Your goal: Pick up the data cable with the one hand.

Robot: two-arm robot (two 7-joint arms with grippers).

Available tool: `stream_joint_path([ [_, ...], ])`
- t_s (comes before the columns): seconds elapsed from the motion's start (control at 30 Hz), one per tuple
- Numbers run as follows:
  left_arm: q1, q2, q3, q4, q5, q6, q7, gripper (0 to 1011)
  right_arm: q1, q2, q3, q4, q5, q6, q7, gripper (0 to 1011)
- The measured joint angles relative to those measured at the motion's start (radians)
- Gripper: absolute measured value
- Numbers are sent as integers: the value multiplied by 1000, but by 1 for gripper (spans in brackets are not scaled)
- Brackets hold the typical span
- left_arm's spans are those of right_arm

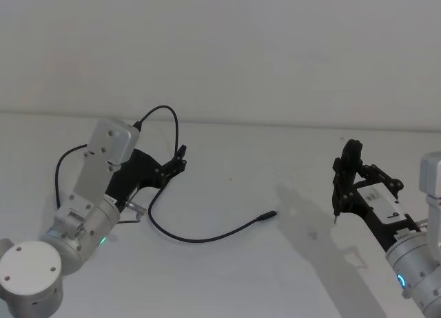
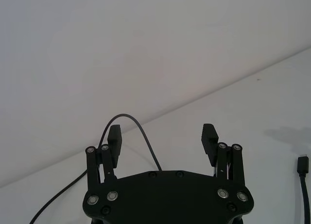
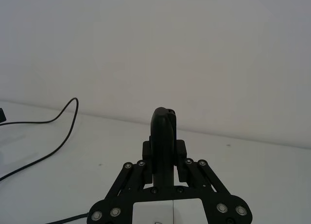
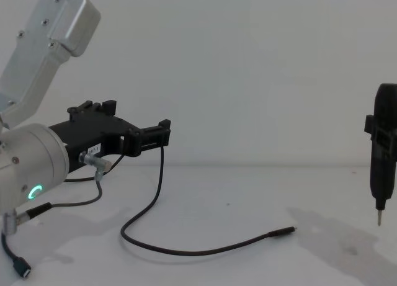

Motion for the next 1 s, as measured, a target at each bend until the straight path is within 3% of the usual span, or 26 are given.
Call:
stream_joint_path([
  [1.0,0,0,0,0,0,0,0,1002,0,0,0,0,0,0,0,268],
])
